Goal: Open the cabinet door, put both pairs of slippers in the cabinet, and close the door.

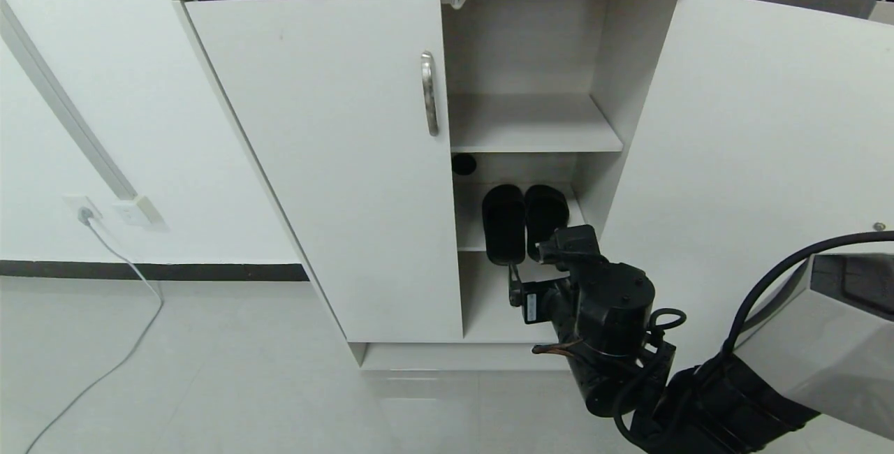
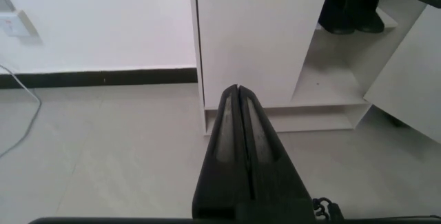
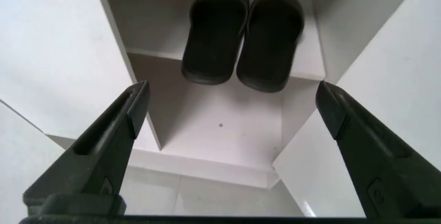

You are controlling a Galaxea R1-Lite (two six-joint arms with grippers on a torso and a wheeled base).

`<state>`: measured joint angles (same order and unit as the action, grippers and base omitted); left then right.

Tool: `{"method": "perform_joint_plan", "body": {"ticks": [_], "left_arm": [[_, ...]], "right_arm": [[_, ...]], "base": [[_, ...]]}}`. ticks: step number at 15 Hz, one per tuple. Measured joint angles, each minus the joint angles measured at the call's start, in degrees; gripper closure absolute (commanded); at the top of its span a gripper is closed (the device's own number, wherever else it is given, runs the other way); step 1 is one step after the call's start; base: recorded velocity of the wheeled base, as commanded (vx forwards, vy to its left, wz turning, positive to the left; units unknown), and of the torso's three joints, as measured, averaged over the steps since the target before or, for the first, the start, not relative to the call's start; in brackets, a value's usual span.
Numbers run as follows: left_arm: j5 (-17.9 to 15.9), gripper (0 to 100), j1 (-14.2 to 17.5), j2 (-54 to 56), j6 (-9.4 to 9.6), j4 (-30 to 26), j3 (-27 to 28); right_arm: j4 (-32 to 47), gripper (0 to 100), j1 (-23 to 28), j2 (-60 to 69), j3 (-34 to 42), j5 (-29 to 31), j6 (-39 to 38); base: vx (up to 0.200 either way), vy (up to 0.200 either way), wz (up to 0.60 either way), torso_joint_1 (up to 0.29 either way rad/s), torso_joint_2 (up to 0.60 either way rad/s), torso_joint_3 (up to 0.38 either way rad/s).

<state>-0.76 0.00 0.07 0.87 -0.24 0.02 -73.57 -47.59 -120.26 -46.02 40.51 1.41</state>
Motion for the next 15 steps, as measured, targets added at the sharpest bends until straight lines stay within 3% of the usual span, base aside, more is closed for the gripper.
{"method": "perform_joint_plan", "body": {"ticks": [1, 5, 9, 15], "left_arm": [[-0.02, 100, 0.00, 0.00, 0.85, 0.00, -0.02], [0.00, 100, 0.00, 0.00, 0.41, -0.02, -0.02], [0.00, 100, 0.00, 0.00, 0.37, -0.02, -0.02], [0.00, 100, 0.00, 0.00, 0.26, 0.02, -0.02]], "right_arm": [[0.00, 0, 0.05, 0.00, 0.11, 0.00, 0.00], [0.02, 0, 0.21, -0.02, 0.57, -0.06, -0.02], [-0.05, 0, 0.38, -0.09, 1.26, -0.28, -0.11], [-0.88, 0, 1.76, -0.11, 2.50, -0.79, -0.38]], "base": [[0.000, 0.000, 0.00, 0.012, 0.01, 0.203], [0.000, 0.000, 0.00, 0.001, 0.00, 0.186], [0.000, 0.000, 0.00, 0.001, 0.00, 0.015], [0.000, 0.200, 0.00, 0.003, 0.00, 0.007]]}}
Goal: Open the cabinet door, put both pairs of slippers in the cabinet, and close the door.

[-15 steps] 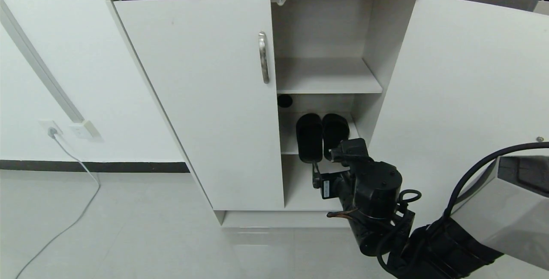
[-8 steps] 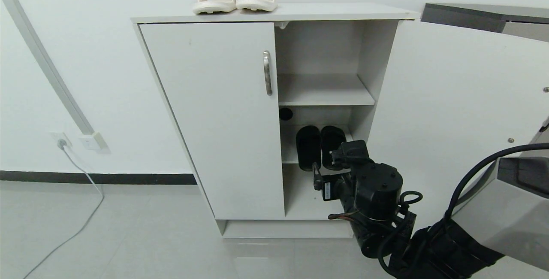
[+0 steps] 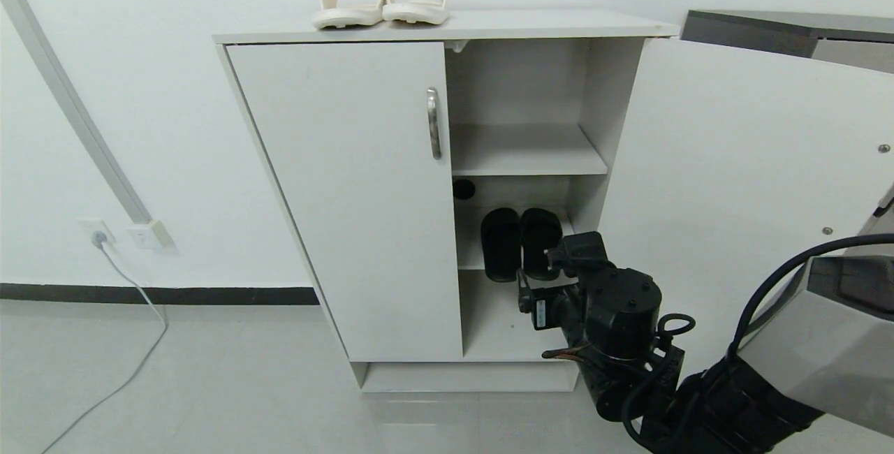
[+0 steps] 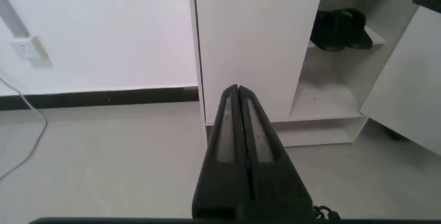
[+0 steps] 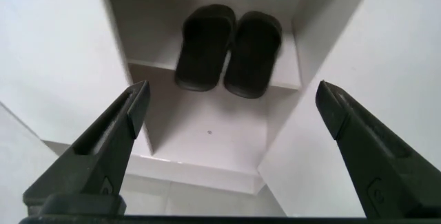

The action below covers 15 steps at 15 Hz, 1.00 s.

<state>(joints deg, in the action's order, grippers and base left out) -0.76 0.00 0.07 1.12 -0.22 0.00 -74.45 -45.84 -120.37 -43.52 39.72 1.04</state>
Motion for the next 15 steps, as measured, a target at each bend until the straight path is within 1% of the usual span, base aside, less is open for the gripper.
{"method": "perform_joint_plan", "body": {"ticks": [9, 11, 15], "left_arm": [[-0.02, 100, 0.00, 0.00, 0.02, -0.02, 0.00], [-0.02, 100, 0.00, 0.00, 0.05, -0.02, 0.00], [-0.02, 100, 0.00, 0.00, 0.11, -0.05, 0.00]], "right_arm": [[-0.57, 0, 0.89, -0.06, 0.37, -0.68, 0.11], [-2.22, 0, 1.35, -0.06, 1.07, -2.11, 0.38], [-2.41, 0, 1.57, -0.06, 1.66, -2.88, 0.57]], "base": [[0.000, 0.200, 0.00, 0.004, 0.00, 0.003], [0.000, 0.200, 0.00, 0.002, 0.00, 0.000], [0.000, 0.000, 0.00, 0.000, 0.00, 0.000]]}}
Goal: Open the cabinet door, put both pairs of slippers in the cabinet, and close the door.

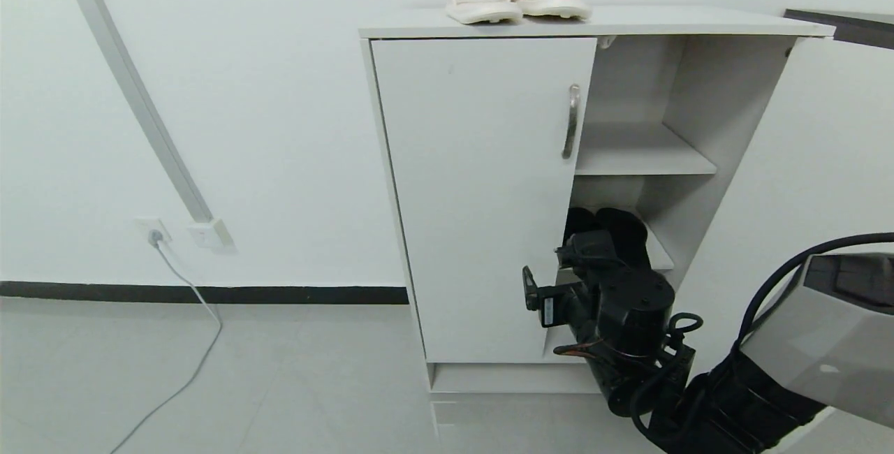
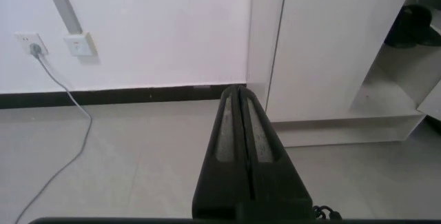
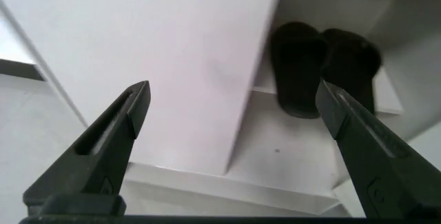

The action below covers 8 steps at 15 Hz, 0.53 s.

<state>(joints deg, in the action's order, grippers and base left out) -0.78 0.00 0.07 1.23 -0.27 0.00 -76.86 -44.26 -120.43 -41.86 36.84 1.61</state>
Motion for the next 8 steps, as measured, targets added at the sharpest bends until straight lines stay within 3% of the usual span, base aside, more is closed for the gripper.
{"method": "perform_joint_plan", "body": {"ticks": [8], "left_arm": [[0.02, 100, 0.00, 0.00, -0.04, 0.00, 0.00]], "right_arm": [[-0.11, 0, 0.06, 0.00, 0.44, -0.06, 1.21]], "base": [[0.000, 0.000, 0.00, 0.000, 0.00, 0.000]]}}
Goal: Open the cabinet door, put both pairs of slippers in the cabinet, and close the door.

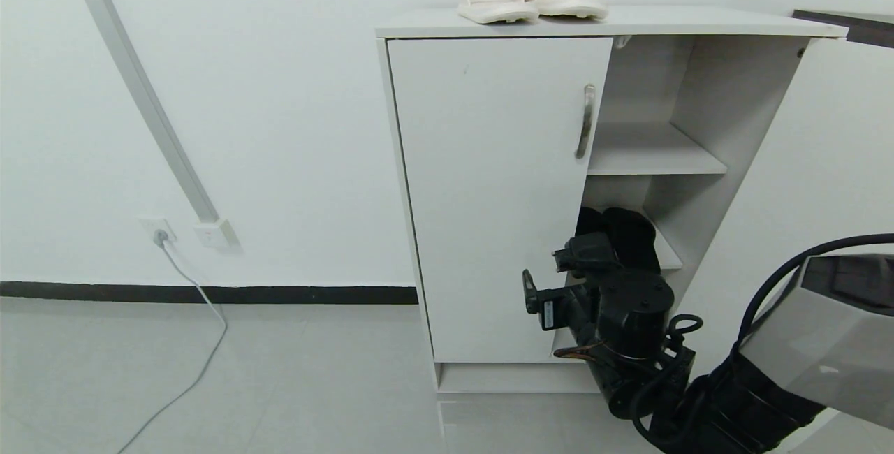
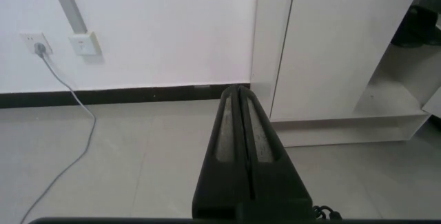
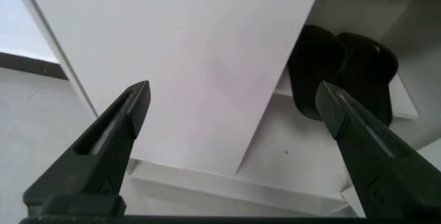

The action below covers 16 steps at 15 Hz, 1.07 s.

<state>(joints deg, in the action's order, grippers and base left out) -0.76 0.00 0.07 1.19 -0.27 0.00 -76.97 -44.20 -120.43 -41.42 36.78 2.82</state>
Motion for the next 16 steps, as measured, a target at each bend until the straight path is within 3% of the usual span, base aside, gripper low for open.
{"method": "perform_joint_plan", "body": {"ticks": [8, 12, 16], "left_arm": [[-0.04, 100, 0.00, 0.00, 0.04, 0.00, 0.00], [-0.02, 100, 0.00, 0.00, 0.04, -0.02, -0.02], [-0.02, 100, -0.02, 0.00, 0.02, 0.05, 0.02]], "right_arm": [[-1.11, 0, -0.06, -0.40, 1.00, 0.04, 0.00], [-0.93, 0, -0.11, -0.51, 1.38, 0.02, 0.05], [-1.26, 0, -0.11, -0.60, 1.33, 0.04, 0.05]], "base": [[0.000, 0.000, 0.00, 0.000, -0.01, -0.005], [0.000, 0.000, 0.00, 0.017, -0.22, -0.321], [0.000, 0.000, 0.00, 0.072, -0.54, -0.360]]}}
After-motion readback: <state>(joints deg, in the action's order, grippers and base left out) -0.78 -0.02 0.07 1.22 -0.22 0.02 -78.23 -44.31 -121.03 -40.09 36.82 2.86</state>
